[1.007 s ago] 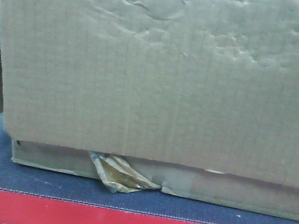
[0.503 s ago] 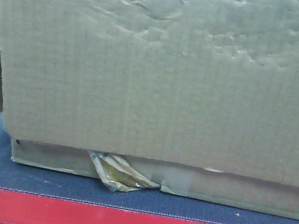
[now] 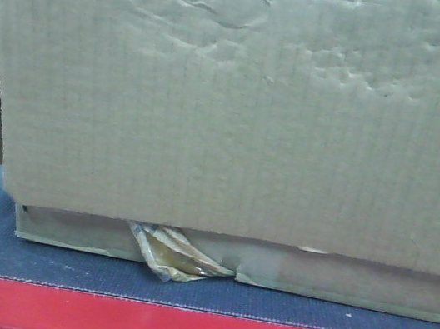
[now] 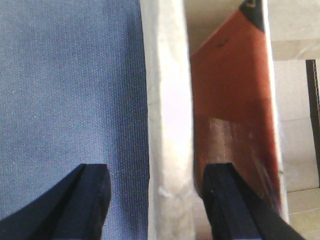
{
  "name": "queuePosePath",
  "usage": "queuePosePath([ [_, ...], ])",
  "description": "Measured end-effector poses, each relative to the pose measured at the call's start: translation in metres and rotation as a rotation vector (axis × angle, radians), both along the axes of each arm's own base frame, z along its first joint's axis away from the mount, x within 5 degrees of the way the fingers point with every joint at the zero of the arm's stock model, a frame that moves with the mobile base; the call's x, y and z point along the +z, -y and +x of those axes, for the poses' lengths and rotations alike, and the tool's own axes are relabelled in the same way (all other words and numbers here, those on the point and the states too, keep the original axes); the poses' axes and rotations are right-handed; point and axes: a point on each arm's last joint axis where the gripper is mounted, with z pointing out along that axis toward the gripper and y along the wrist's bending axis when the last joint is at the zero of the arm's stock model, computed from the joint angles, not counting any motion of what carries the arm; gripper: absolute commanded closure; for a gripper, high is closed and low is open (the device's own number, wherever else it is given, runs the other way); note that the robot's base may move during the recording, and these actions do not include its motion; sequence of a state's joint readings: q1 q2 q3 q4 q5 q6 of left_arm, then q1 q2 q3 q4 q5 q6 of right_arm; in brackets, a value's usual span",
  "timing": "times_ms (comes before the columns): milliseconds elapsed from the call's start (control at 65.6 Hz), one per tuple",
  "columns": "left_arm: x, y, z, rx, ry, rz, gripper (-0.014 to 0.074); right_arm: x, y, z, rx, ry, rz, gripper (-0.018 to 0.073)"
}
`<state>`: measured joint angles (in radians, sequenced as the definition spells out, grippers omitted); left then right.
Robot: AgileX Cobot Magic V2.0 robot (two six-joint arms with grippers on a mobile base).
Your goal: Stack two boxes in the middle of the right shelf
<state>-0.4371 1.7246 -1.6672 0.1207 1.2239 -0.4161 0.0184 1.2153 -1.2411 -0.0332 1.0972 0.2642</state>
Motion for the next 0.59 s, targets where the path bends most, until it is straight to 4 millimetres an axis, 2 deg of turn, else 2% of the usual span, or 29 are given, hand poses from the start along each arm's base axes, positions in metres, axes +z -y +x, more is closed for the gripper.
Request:
queuePosePath([
  [259, 0.0, 0.0, 0.0, 0.0, 0.0, 0.0, 0.0279, 0.043, -0.045, 0.026, 0.118, 0.036, 0.014, 0.0701],
  [320, 0.0, 0.0, 0.0, 0.0, 0.0, 0.0, 0.0279, 0.047, -0.054, 0.032, 0.144, 0.048, 0.017, 0.063],
  [381, 0.0, 0.0, 0.0, 0.0, 0.0, 0.0, 0.0279, 0.047, -0.059, 0.036, 0.158, 0.046, 0.017, 0.0516],
  [534, 0.0, 0.0, 0.0, 0.0, 0.0, 0.0, 0.0279, 0.032, -0.065, 0.051, 0.166, -0.011, 0.008, 0.0229],
  [595, 0.0, 0.0, 0.0, 0.0, 0.0, 0.0, 0.0279, 0.028, -0.066, 0.055, 0.166, -0.029, 0.005, 0.0202],
])
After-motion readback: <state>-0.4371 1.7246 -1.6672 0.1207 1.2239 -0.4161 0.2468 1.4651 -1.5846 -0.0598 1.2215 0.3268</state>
